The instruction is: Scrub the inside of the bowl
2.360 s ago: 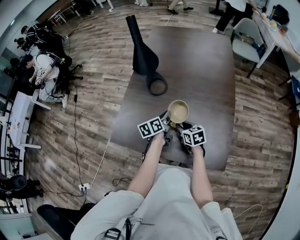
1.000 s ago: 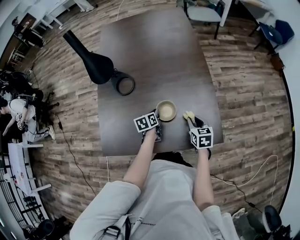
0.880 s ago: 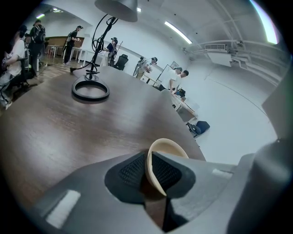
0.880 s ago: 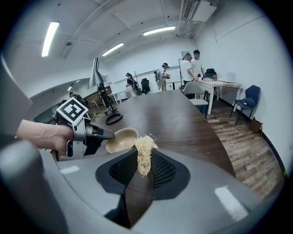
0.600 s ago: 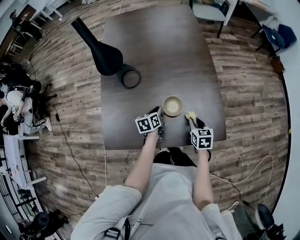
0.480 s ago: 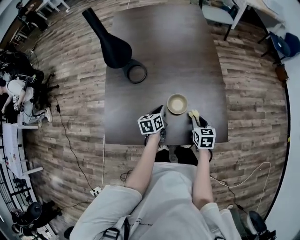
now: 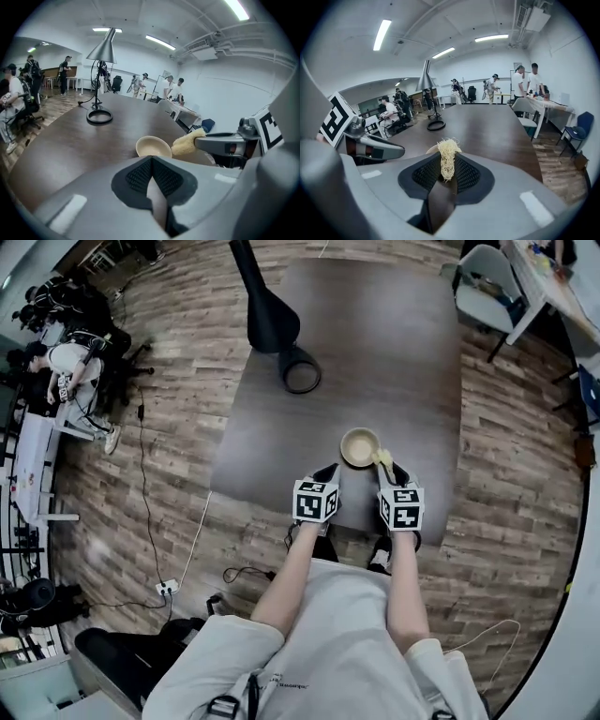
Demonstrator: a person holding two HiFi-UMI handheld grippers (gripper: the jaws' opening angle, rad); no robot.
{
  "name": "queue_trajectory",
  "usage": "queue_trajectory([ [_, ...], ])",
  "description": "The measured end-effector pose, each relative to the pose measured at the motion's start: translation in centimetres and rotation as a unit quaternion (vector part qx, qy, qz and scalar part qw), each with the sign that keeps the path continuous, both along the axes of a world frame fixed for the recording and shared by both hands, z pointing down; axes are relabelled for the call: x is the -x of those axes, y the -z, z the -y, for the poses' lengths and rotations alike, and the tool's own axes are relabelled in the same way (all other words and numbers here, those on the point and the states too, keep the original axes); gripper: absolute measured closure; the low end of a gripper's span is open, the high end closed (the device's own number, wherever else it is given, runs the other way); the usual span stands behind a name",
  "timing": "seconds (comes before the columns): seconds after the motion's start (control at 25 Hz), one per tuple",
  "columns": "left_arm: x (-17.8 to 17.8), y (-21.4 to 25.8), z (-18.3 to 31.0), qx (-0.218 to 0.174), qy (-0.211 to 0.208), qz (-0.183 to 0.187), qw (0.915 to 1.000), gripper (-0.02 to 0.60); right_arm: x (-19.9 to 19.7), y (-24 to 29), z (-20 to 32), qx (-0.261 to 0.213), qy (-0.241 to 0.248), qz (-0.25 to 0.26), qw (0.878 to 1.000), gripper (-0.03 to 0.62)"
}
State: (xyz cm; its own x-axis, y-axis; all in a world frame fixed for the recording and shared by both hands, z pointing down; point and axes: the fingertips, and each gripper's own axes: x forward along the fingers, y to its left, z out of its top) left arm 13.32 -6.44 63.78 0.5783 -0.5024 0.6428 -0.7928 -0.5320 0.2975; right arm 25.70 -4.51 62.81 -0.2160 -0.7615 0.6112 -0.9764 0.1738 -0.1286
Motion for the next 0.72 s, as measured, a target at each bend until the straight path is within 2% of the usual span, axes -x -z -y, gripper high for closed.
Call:
queue_trajectory([
  [0.28, -0.1, -0.8, -4.2, -0.004, 0.083, -0.003, 0.9965, 0.581, 1.5, 0.7, -2.7, -0.028, 0.105, 0.037, 0.993, 0.490],
  [0.4, -0.8, -0.7, -5.4, -0.005, 0.118, -0.006, 0.9930, 0.581, 0.8, 1.2, -4.2, -0.035, 0.137, 0.040, 0.989, 0.490],
  [0.56, -2.7, -0.1, -6.8, -0.015, 0.117, -0.002, 0.9930, 0.581, -1.0, 1.3, -5.1, -0.037, 0.139, 0.052, 0.988, 0.490],
  [0.72, -2.9, -0.5, -7.9, -0.015, 0.125, 0.006, 0.9921, 0.581, -1.3, 1.3, -5.6, -0.039, 0.150, 0.056, 0.986, 0.490],
])
